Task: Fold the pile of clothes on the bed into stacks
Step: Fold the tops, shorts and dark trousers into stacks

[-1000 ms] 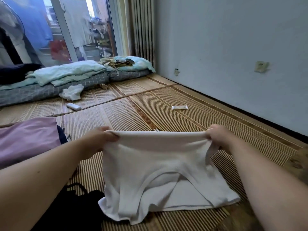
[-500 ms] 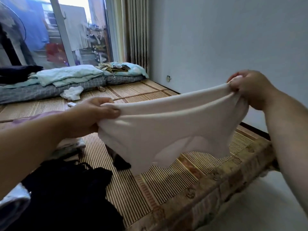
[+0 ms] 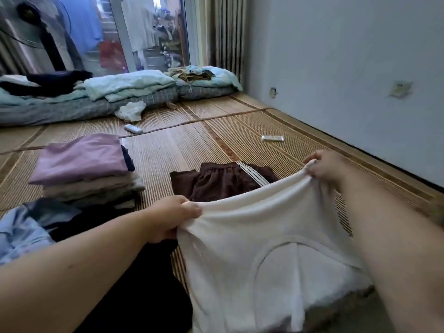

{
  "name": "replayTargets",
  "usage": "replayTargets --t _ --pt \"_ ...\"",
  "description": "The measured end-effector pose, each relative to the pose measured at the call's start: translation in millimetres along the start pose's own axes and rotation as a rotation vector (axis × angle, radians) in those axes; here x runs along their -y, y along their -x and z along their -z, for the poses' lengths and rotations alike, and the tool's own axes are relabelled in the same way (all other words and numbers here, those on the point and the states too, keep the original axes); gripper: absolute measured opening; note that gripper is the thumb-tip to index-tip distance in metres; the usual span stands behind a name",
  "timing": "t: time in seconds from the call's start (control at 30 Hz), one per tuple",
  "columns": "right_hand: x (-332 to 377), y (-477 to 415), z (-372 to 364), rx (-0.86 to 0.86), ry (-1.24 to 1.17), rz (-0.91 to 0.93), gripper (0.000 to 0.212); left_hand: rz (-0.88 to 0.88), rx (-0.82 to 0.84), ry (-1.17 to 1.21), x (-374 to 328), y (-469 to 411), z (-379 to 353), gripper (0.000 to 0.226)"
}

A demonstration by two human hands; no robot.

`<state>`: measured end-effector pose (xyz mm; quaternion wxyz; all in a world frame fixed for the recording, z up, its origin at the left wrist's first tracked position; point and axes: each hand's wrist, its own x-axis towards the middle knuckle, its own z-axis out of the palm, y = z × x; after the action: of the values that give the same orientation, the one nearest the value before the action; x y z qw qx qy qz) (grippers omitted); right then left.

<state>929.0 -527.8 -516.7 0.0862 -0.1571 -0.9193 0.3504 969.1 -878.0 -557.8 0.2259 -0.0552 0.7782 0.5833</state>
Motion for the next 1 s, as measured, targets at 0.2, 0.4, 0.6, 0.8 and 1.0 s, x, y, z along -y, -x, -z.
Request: replayTargets --t 0.2,0.4,0.6,0.8,1.0 --pt "-43.3 -30.4 -83.6 -0.008 0.000 -0.096 0.026 0.021 -0.169 -0.348 45.5 -56.7 0.7 0.021" --pt "-20.9 26.8 -72.9 -0.119 0.139 0.154 0.044 0.022 -0.154 -0.386 44.4 -59.4 3.3 0.025" --pt "27.7 208.5 -122.9 0.427 0.204 0.358 0.048 -0.115 -0.080 -0.404 34.7 -31.2 0.4 0.067" --pt "18.5 275.4 -166.6 0.780 0.669 0.321 0.129 -0.148 -0.080 -0.214 23.3 -7.3 -10.3 0.043" --pt "6.2 270.2 -165.3 0.767 0.699 0.438 0.077 -0.105 -0.068 -0.158 23.6 1.4 -7.3 0.037"
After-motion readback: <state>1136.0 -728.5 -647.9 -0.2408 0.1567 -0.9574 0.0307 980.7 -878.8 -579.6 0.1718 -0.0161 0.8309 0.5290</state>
